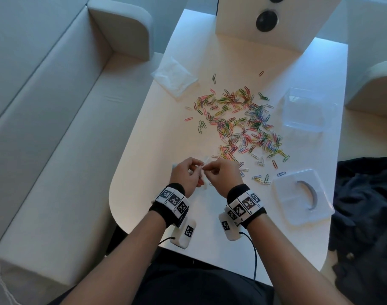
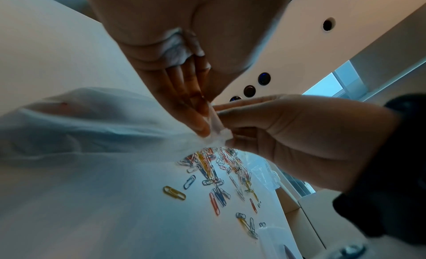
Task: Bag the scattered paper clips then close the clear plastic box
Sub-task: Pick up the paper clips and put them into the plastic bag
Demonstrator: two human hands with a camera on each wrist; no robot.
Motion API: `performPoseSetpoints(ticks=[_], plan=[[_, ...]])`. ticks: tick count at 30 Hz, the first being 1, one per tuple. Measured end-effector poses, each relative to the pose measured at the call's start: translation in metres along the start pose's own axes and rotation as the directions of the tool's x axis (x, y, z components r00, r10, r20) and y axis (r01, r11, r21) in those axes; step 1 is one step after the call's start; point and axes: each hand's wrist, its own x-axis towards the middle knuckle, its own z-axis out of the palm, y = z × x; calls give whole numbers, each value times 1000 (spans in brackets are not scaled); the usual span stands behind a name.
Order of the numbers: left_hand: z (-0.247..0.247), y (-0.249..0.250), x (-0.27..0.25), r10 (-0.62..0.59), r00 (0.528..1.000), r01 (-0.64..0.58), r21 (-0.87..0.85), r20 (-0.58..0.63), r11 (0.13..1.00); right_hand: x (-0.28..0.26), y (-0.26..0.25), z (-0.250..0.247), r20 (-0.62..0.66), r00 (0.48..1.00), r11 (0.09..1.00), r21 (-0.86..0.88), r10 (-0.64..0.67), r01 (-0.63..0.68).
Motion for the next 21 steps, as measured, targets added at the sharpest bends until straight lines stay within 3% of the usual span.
performPoseSetpoints(ticks=[2, 4, 7, 9, 17, 21], plan=[[-6, -2, 2, -9, 999, 9, -18, -40, 1000, -1, 8, -8, -121, 993, 1000, 11, -7, 9], [-15, -5, 4, -31, 997, 28, -40, -70, 999, -3, 25, -17, -186, 978, 995, -16, 96, -100], [-31, -10, 5, -55, 992, 49, -62, -112, 997, -12, 60, -23, -68, 901, 886, -166, 428, -433], [-40, -12, 7, -69, 989, 60, -71, -132, 996, -16, 75, -18, -46, 853, 829, -216, 519, -516], [-52, -18, 12, -82, 987, 82, -6, -140, 997, 35, 90, 2, -135, 942, 907, -258, 308, -333], [-54, -20, 10, -83, 988, 84, 7, -130, 996, 59, 79, 0, -101, 961, 863, -424, 256, -274]])
